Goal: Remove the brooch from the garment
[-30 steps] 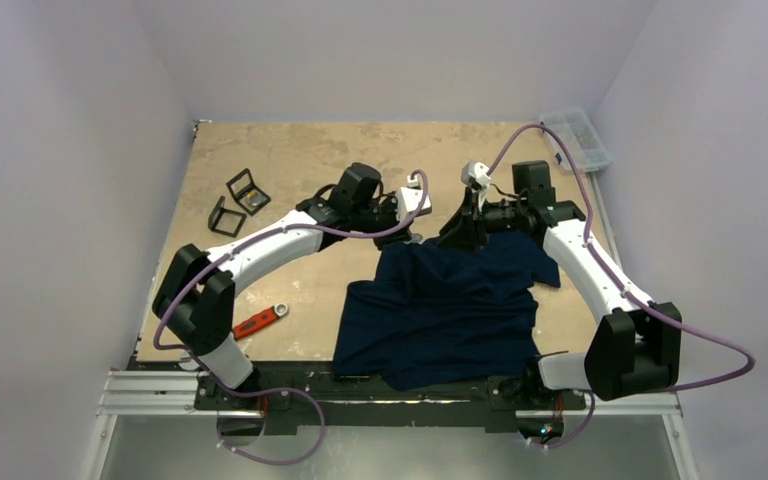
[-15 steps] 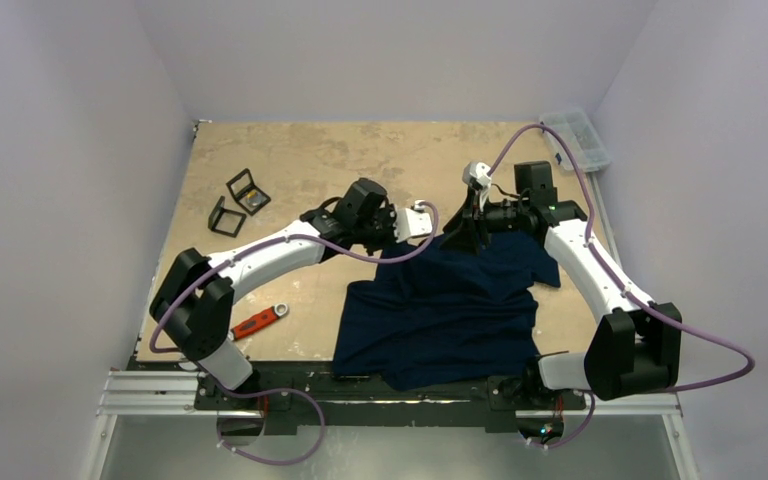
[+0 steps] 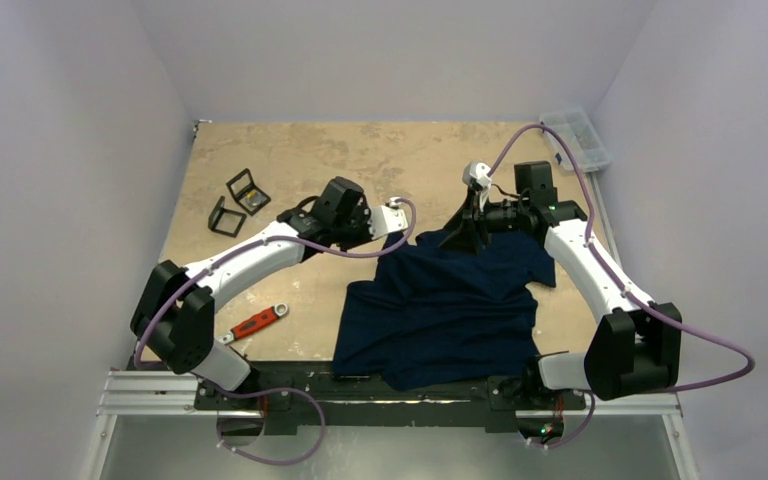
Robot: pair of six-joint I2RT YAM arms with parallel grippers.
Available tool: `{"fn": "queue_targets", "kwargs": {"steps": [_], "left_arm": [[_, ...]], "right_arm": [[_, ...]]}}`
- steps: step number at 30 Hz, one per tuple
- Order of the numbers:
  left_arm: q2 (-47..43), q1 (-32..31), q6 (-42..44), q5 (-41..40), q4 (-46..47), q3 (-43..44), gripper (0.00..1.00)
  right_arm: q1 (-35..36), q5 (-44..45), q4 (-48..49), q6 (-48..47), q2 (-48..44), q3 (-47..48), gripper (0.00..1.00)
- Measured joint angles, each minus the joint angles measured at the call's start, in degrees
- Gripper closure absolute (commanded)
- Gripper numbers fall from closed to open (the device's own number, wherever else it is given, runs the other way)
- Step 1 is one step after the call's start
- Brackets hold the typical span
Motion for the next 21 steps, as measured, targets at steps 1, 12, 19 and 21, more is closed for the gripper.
{"fn": "queue_targets", "kwargs": {"steps": [1,12,19,21], "left_arm": [[0.0,0.6,-0.2,-0.2,-0.5,0.0,1.0],[-0.3,12.3,-17.2,24.5,-9.8,9.8,1.0],[-1.2,12.9,-39.2,48.5,1.0,15.1,1.0],[-1.2,12.9,-43.2,52.3,3.2,15.5,1.0]], "right_arm": [[0.0,0.0,0.0,0.0,0.0,0.0,0.41],[0.0,-0.1,4.1,4.8,-1.0,0.4,0.24],[0.0,-1.7,12.2,14.6,-5.9,0.4,0.26],[0.0,-2.0,15.2,18.1,-7.1,0.4,0.25]]}}
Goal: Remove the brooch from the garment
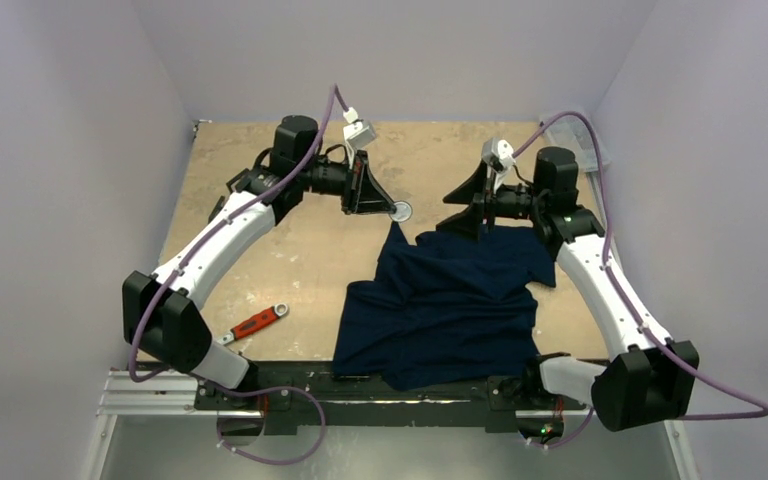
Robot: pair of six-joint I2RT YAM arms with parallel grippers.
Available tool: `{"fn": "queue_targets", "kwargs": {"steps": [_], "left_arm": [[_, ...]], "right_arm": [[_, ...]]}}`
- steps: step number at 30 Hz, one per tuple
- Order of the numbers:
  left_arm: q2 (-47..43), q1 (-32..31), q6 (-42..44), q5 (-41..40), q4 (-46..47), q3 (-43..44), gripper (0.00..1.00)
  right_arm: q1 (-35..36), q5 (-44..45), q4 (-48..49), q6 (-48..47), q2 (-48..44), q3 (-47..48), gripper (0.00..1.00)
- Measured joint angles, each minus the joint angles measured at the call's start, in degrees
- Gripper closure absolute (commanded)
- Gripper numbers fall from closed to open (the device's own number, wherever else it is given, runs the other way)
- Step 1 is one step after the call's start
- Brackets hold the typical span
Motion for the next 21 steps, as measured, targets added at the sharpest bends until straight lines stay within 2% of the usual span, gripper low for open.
{"fn": "queue_targets", "kwargs": {"steps": [5,9,13,18,21], "left_arm": [[1.0,0.0,-13.0,7.1,10.5,0.1,1.0],[2.3,-0.1,-20.7,10.1,17.8,0.1,1.0],[3.7,-0.4,-25.9,11.7,23.0,0.1,1.0],[4.7,-1.4,-28.8,12.4,27.0,0.1,1.0],[4.7,-2.0,-29.4,12.5,28.6,0.1,1.0]], "right_arm": [[0.0,-1.4,9.6,9.9,-3.2,-0.5,0.25],[0.6,-2.5,16.0,16.4,-4.1,-1.4,0.3],[1.5,-3.3,20.6,21.7,-3.9,-1.5,0.4],[1.9,-4.7,23.7,25.5,-3.8,-1.5,0.49],[2.5,-5.7,24.8,27.1,-3.0,-1.5,0.59]]}}
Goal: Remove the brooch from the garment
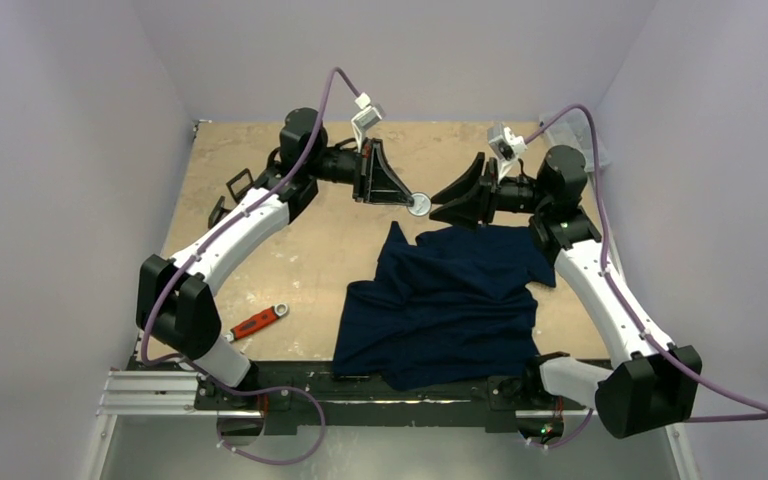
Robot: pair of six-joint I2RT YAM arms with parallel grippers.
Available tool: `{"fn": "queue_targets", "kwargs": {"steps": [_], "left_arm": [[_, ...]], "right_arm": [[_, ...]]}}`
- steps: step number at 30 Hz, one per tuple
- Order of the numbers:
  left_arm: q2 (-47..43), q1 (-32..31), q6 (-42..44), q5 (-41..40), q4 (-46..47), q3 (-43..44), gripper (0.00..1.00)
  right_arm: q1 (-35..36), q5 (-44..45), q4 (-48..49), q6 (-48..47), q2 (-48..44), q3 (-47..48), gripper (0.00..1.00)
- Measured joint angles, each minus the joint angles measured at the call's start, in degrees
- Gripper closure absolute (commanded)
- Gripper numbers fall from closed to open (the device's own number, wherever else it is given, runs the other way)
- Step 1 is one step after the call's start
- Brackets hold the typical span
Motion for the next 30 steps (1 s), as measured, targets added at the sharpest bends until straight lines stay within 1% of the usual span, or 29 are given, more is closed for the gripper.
{"fn": "queue_targets", "kwargs": {"steps": [7,9,11,13,17,19,20,21,24,25,27,30], "left_arm": [[0.0,-0.8,-0.1,0.2,1.6,0.7,1.0],[0.0,-0.9,0.1,0.1,1.8,0.7,1.0],[0.0,-0.9,0.3,0.1,1.8,0.7,1.0],[0.0,-0.9,1.0,0.1,1.4,0.7,1.0],[0.0,-1.2,3.1,0.1,-0.2,0.7,1.0],[0.0,-1.2,3.9,0.0,-0.8,0.7,1.0],[0.0,-1.3,4.5,0.0,-1.0,0.7,1.0],[-0.2,-1.3,4.9,0.0,-1.2,0.7,0.98],[-0.8,-1.3,6.4,-0.3,-2.1,0.7,0.72],[-1.0,-1.4,7.0,-0.6,-2.6,0.7,0.67],[-1.7,-1.5,8.7,-2.0,-4.2,0.7,0.63],[-3.3,-1.5,13.0,-5.2,-7.9,0.7,0.59]], "right_arm": [[0.8,-1.2,0.6,2.5,1.9,0.0,0.82],[0.9,-1.6,0.9,3.1,1.9,0.0,0.84],[0.9,-1.8,1.2,3.5,1.9,0.0,0.81],[0.9,-2.0,1.4,4.0,1.9,0.0,0.82],[0.9,-2.3,2.2,5.3,1.9,0.0,0.9],[0.9,-2.7,2.4,5.9,1.9,0.0,1.0],[0.9,-2.7,2.4,6.0,1.9,0.0,1.0],[0.9,-2.7,2.4,6.2,2.0,0.0,1.0],[0.9,-2.6,2.5,6.8,2.2,0.0,1.0],[0.9,-2.6,2.5,6.9,2.2,0.0,1.0],[0.9,-2.8,2.6,7.1,2.2,0.0,1.0],[0.9,-2.7,2.9,8.2,2.3,0.0,1.0]]}}
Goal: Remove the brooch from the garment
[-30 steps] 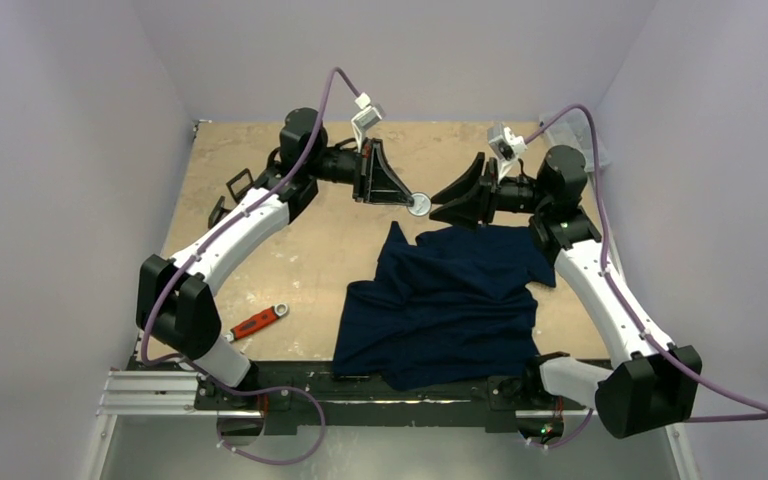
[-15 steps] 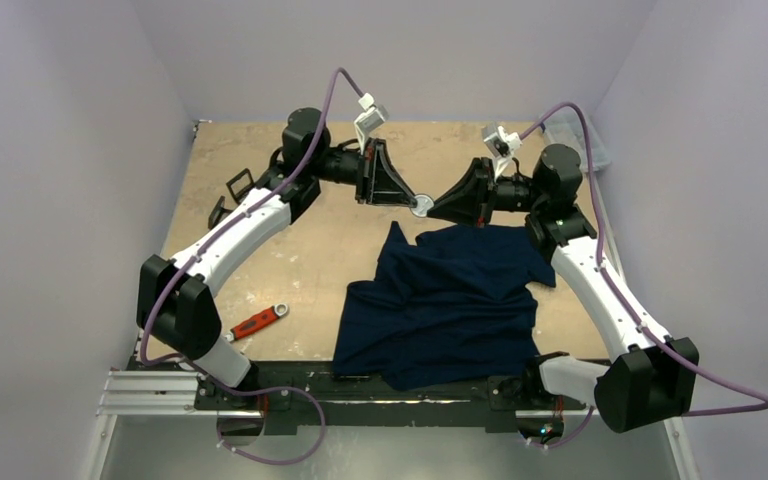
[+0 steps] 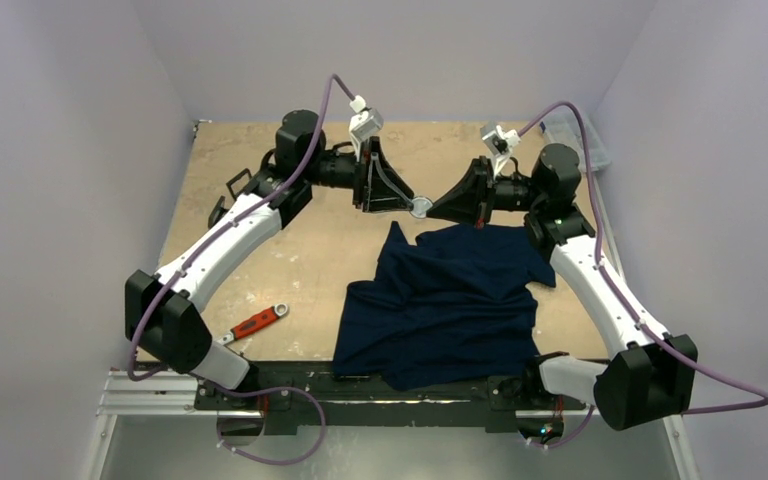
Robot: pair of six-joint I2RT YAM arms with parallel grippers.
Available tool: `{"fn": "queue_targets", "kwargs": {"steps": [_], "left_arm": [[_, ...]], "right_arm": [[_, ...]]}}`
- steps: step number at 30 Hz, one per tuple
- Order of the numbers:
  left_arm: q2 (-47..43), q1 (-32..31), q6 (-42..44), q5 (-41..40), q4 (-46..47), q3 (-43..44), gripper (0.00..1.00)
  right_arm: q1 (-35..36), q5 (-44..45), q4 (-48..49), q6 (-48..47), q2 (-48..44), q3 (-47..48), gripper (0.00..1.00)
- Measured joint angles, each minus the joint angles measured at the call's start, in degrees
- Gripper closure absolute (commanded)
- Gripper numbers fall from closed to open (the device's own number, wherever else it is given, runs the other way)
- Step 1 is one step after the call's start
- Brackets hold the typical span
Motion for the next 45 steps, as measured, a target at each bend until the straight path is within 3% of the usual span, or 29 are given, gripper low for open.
{"fn": "queue_targets", "kwargs": {"steps": [6,17,24,30,45], "left_arm": [[-4.3,-0.3,8.8,-5.1,-5.7,-0.6,0.54],[-5.9,-6.1,17.9,-12.0,-11.0,-1.6,0.55],[-5.9,-7.1,17.2,-15.5,-10.3,-1.9,0.62],[-5.9,-7.3,14.1,-17.5,-9.0,-2.7,0.84],[-5.9,-6.3,4.7,-18.9,-6.2,-4.3,0.88]], "right_arm": [[0.0,0.4,0.5,2.3,0.8,0.0,1.0],[0.0,1.4,0.9,3.7,1.2,0.0,1.0],[0.0,1.5,1.0,3.8,1.2,0.0,1.0],[0.0,1.4,1.3,3.8,1.2,-0.5,1.0],[0.0,2.4,1.7,3.7,1.1,-1.0,1.0]]}}
